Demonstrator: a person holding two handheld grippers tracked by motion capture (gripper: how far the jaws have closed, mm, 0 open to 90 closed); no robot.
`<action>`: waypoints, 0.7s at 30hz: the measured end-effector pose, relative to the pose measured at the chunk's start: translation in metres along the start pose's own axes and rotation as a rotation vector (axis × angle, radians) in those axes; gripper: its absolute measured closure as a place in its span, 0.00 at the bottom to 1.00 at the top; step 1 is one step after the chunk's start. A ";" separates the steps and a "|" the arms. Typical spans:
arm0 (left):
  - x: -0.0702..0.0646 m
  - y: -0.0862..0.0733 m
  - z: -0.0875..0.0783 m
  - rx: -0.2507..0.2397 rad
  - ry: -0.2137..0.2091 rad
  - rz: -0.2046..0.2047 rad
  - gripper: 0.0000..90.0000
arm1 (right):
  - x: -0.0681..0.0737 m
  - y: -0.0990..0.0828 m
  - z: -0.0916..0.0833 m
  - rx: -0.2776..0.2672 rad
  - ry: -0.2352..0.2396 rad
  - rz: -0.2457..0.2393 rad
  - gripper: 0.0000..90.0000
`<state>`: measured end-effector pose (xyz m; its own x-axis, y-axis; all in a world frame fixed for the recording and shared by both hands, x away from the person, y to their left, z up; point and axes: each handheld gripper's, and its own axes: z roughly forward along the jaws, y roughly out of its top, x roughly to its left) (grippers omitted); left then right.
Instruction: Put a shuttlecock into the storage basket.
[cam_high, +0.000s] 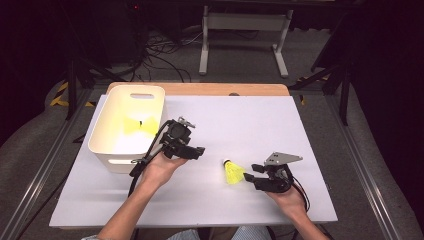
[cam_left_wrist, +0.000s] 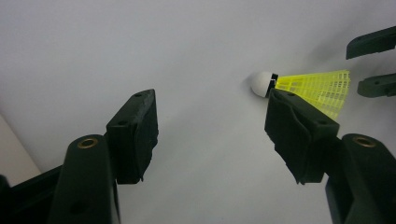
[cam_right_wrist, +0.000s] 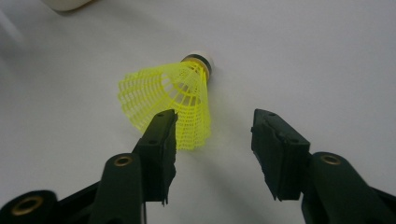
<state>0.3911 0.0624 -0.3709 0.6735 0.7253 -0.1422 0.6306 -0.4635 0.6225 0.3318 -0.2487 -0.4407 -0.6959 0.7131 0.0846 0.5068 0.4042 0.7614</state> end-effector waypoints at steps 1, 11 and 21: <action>0.000 -0.001 0.001 0.002 0.001 0.002 0.39 | 0.000 0.000 0.002 0.008 0.003 -0.003 0.63; 0.000 -0.005 0.008 0.019 0.000 0.000 0.39 | -0.001 0.004 0.014 0.057 0.012 0.004 0.84; -0.001 -0.008 0.012 0.029 -0.003 -0.002 0.40 | -0.001 0.007 0.018 0.081 0.026 0.020 0.99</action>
<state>0.3904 0.0592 -0.3848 0.6735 0.7248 -0.1454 0.6428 -0.4770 0.5994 0.3453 -0.2356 -0.4470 -0.6976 0.7069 0.1170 0.5598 0.4357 0.7048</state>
